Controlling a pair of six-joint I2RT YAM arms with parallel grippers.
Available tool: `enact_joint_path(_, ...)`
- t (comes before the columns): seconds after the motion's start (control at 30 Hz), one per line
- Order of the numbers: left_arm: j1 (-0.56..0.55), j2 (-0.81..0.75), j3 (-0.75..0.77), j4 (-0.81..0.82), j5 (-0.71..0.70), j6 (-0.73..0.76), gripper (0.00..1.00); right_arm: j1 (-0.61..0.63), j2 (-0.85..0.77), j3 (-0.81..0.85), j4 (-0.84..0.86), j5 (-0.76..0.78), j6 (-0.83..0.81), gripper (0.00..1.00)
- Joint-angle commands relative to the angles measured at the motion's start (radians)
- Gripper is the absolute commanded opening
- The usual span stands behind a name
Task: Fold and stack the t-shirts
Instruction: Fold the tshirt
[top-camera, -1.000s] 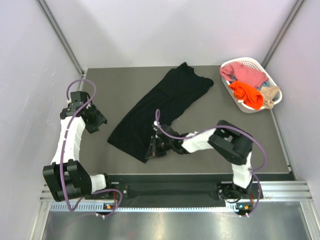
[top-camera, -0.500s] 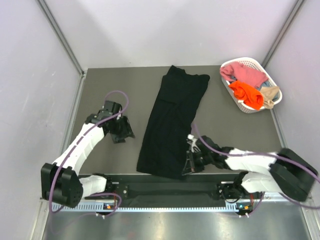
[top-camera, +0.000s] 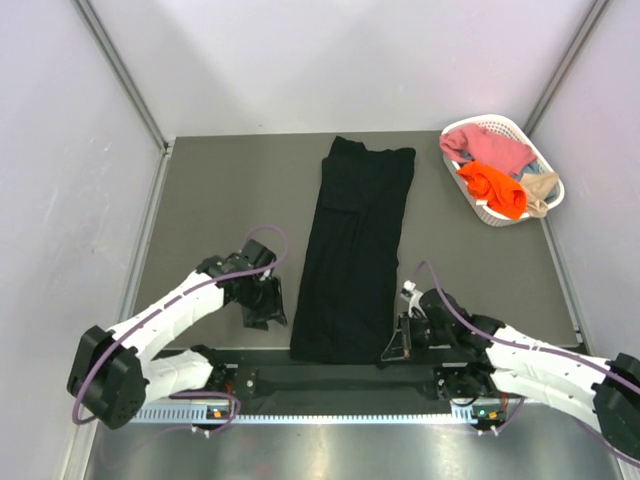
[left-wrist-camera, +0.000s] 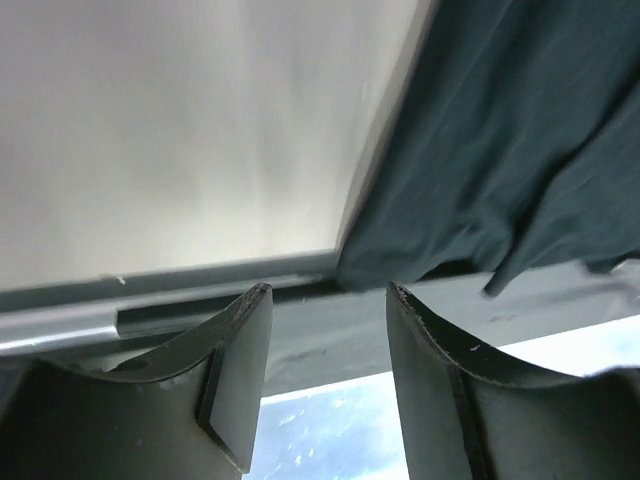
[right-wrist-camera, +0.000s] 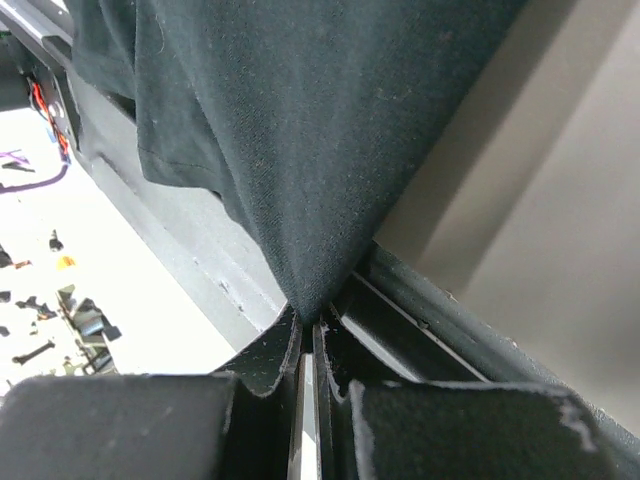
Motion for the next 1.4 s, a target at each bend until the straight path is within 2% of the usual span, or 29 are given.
enact_joint_path(0.0, -0.101, -0.023, -0.039, 0.008, 0.001, -0.088, 0.54, -0.010, -0.027, -0.009, -0.028, 0.001, 0.033, 0.01)
enact_joint_path(0.1, -0.140, -0.012, -0.078, 0.059, -0.013, -0.143, 0.54, -0.011, -0.034, -0.011, -0.031, 0.009, 0.036, 0.01)
enact_joint_path(0.23, -0.155, 0.029, -0.128, 0.169, 0.065, -0.223, 0.53, -0.010, -0.052, -0.006, -0.045, 0.015, 0.041, 0.00)
enact_joint_path(0.4, -0.172, 0.082, -0.144, 0.232, 0.052, -0.318, 0.53, -0.010, -0.089, -0.003, -0.068, 0.024, 0.046, 0.00)
enact_joint_path(0.9, -0.224, 0.143, -0.219, 0.268, 0.055, -0.445, 0.53, -0.011, -0.162, -0.011, -0.111, 0.041, 0.053, 0.00)
enact_joint_path(1.23, -0.262, 0.040, -0.297, 0.426, -0.017, -0.490, 0.52, -0.010, -0.167, -0.014, -0.109, 0.047, 0.056, 0.00)
enact_joint_path(1.37, -0.267, 0.016, -0.309, 0.464, -0.063, -0.488, 0.47, -0.011, -0.164, -0.019, -0.109, 0.047, 0.053, 0.00)
